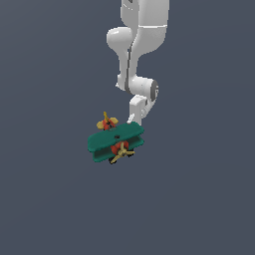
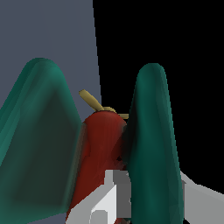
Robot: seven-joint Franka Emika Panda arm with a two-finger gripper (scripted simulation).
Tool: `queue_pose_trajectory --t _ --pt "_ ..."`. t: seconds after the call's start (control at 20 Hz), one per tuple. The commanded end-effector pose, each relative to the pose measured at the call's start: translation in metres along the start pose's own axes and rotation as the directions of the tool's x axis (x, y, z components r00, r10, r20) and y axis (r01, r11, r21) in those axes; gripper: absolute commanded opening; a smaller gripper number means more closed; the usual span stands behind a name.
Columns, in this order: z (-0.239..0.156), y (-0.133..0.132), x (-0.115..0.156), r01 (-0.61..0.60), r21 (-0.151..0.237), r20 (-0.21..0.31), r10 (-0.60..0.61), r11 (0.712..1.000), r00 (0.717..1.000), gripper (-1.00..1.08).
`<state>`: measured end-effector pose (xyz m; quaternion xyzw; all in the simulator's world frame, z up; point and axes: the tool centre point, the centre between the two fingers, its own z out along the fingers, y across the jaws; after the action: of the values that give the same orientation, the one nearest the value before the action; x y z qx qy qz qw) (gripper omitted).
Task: Pick up the object and move it to a goal position.
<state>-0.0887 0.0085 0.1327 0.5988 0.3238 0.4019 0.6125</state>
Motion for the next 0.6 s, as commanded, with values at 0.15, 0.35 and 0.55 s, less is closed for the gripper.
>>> queue_pose_trajectory --t 0.15,0.35,0.55 --pt "0.0004 0.0002 0.0000 0.000 -0.001 0.000 0.000 1.000 1.000 -1.00" --pt "0.0005 0.0017 0.0003 0.000 0.000 0.000 0.000 1.000 1.000 -1.00" --pt "0.0024 0.0098 0.0014 0.000 0.000 0.000 0.000 1.000 1.000 -1.00"
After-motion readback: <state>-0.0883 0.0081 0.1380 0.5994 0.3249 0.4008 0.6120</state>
